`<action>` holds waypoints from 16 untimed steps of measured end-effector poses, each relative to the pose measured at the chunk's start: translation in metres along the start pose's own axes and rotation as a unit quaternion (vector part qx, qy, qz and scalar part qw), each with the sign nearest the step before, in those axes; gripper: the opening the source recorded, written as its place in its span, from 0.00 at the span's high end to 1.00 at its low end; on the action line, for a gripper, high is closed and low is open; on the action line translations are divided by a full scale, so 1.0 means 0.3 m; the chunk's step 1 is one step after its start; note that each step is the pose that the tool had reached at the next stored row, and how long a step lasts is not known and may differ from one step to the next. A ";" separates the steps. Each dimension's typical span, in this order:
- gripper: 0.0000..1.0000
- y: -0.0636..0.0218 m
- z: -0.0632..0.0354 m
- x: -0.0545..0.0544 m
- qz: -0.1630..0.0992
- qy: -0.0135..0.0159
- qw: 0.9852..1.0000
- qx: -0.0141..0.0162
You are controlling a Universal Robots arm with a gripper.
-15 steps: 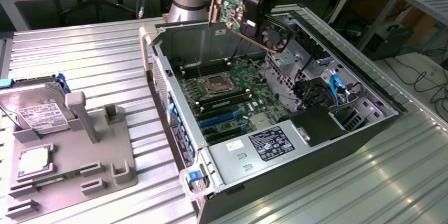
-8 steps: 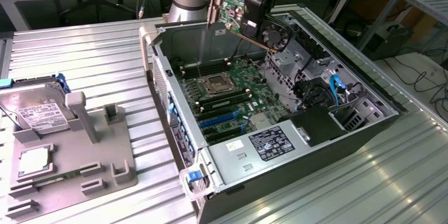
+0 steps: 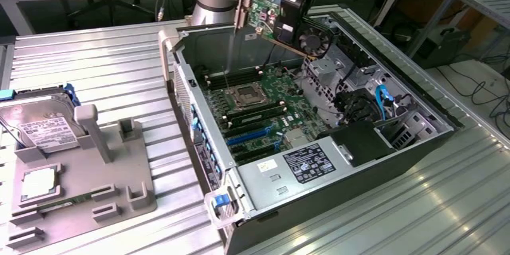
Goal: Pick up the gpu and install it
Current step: 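Insert the gpu into the slot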
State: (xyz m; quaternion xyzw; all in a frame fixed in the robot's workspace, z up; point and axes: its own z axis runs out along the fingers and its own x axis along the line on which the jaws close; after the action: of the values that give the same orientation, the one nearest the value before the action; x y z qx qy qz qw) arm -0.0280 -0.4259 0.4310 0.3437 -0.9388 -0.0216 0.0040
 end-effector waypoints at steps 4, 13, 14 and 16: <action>0.72 -0.001 0.000 0.001 -0.012 0.000 1.000 0.000; 0.72 -0.003 0.000 0.002 -0.046 0.002 0.999 0.000; 0.72 -0.003 0.000 0.002 -0.049 0.002 0.999 0.000; 0.72 -0.003 0.000 0.002 -0.054 0.002 0.999 0.000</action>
State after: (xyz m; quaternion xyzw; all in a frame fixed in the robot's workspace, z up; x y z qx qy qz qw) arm -0.0280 -0.4270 0.4311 0.3942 -0.9188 -0.0213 0.0052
